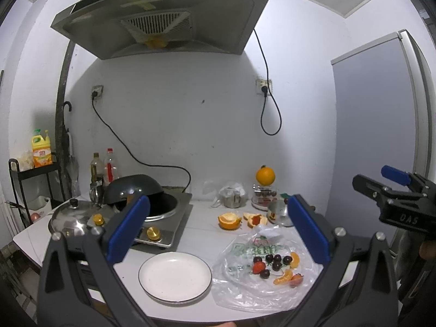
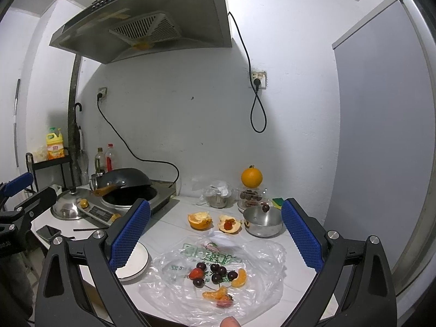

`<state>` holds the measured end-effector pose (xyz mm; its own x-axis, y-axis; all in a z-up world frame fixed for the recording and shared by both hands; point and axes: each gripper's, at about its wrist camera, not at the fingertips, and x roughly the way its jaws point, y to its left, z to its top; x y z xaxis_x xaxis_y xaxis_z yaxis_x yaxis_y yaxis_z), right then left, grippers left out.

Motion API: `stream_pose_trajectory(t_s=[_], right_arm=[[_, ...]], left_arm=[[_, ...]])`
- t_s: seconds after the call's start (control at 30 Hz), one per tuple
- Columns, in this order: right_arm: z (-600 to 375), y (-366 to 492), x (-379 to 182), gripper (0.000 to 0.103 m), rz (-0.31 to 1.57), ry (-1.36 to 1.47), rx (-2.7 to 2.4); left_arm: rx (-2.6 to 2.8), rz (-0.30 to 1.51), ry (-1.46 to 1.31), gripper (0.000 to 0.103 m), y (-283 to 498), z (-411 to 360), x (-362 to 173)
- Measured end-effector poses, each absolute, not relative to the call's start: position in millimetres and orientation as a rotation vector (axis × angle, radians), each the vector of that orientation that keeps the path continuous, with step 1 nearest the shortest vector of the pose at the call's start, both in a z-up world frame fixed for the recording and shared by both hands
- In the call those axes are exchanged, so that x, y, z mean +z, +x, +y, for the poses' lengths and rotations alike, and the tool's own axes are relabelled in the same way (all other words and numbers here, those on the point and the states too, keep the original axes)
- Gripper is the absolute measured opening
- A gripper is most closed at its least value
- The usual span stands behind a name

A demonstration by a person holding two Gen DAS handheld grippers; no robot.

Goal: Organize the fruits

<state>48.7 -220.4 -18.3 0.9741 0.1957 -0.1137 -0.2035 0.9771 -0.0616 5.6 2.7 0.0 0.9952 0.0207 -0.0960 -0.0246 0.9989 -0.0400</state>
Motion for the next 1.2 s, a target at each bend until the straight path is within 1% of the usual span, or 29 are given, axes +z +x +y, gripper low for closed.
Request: stream_pose_trajectory(t_s=[1.2], right_arm=[[-218.8, 50.4, -18.2, 0.099, 0.109, -0.077, 0.204]], left_arm=[[0.024, 0.096, -0.040, 0.103, 7.3, 3.0, 0.3]])
